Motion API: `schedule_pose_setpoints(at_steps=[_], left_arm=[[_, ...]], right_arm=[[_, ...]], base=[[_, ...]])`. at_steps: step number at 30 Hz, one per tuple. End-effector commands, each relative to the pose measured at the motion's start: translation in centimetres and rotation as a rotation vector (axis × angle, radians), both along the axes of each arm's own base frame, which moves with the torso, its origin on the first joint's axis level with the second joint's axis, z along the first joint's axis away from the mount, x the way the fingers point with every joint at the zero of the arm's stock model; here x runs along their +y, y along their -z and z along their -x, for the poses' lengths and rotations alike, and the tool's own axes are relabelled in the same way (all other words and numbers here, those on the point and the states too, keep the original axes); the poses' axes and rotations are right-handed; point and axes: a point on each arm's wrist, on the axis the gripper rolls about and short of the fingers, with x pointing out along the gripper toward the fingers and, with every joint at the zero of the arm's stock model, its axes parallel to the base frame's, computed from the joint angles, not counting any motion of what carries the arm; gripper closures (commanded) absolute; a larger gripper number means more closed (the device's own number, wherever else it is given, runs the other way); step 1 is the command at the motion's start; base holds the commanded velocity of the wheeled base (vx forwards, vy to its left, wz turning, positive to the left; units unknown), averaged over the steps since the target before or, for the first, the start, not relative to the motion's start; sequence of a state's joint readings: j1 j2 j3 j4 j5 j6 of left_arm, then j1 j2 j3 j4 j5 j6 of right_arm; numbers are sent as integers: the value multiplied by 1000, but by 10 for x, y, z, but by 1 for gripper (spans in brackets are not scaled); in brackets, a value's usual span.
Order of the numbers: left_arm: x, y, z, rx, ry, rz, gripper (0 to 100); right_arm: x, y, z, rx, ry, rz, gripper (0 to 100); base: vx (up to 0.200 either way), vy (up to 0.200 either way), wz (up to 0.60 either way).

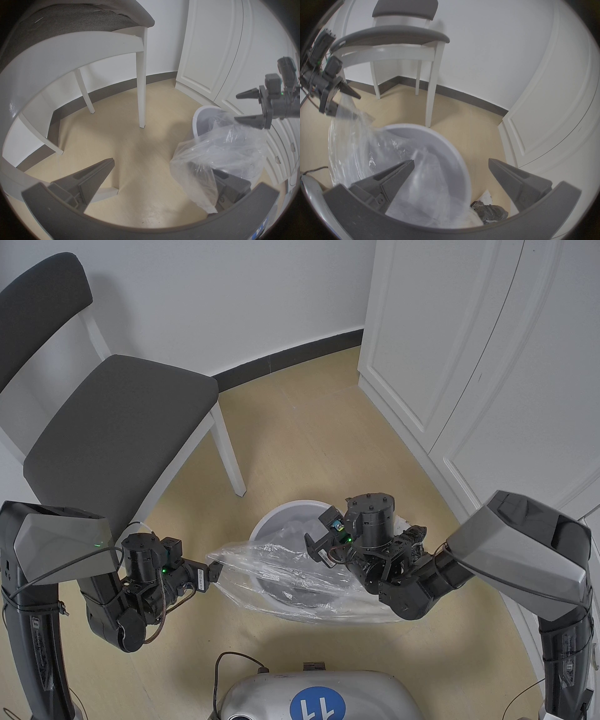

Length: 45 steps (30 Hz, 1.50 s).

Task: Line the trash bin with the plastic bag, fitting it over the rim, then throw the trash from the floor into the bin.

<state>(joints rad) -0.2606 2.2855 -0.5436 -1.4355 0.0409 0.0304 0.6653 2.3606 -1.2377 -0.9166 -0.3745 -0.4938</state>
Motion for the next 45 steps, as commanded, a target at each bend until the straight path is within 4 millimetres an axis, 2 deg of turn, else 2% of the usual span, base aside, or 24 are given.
schedule_pose_setpoints(at_steps=[1,7,13,20,29,39,45], left_arm=[[0,-2,0,-6,0,1,0],[-2,-2,1,-6,5,-1,0],[-3,0,1,-4,8,-3,0],[-4,1,1,-4,8,-3,0],[-4,-1,1,-8,8,-2,0],[-4,-1,-1,-14,8,1,0],[-4,-1,-1,-14,8,1,0]], right_arm=[[4,27,-4,41,-1,34,0],[10,39,-3,49,-18,73,0],[15,60,-18,43,-14,103,0],[26,54,-24,51,-26,100,0],[32,65,-31,113,-40,54,0],[38,74,-52,217,-24,-56,0],[45,68,-61,216,-25,-124,0]], base=[[0,0,0],[0,0,0],[0,0,0],[0,0,0],[0,0,0],[0,0,0],[0,0,0]])
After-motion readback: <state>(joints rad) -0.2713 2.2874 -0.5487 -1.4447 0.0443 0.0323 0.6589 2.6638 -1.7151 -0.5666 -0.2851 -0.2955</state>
